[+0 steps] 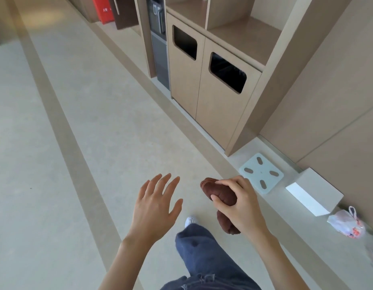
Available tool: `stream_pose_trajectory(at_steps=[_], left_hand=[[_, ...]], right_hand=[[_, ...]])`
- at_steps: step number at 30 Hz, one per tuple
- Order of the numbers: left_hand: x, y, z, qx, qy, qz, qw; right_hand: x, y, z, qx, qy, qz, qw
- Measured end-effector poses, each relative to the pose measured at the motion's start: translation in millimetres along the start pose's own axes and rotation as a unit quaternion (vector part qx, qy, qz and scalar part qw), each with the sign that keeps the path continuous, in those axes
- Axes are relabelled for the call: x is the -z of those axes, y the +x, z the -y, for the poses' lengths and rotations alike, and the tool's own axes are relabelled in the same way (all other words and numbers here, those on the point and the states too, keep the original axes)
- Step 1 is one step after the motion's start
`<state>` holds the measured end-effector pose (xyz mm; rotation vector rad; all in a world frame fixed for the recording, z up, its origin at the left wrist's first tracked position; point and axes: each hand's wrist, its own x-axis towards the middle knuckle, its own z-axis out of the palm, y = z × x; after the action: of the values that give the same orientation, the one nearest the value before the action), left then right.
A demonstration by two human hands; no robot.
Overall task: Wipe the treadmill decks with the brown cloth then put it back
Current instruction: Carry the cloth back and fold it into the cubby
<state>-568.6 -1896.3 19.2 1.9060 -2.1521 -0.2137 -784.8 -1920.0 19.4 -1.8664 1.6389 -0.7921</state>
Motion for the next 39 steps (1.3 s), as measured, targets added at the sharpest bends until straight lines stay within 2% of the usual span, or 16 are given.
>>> stream_pose_trajectory(at_steps=[10,16,26,31,39], left_hand=[[3,180,13,-0.044,-0.006,-0.016,0.999],[-2,266,34,-0.051,-0.016,-0.006,0.999],[3,442,86,-0.148,-0.012,-0.001,0.989],[6,525,101,-0.225,-0.009,0.005,0.974],[-6,615,103,-0.261,-0.021,0.023,0.965]], right_hand=[[15,160,-10,0.002,-0.021,-0.024,0.999],[11,234,-19,-0.032,-0.017,-0.056,0.998],[-14,384,-10,-0.075,-0.039,-0.120,0.989],[-19,451,3,-0.089,-0.041,-0.167,0.981],[-13,518,-9,-0.130,-0.054,-0.184,0.973]])
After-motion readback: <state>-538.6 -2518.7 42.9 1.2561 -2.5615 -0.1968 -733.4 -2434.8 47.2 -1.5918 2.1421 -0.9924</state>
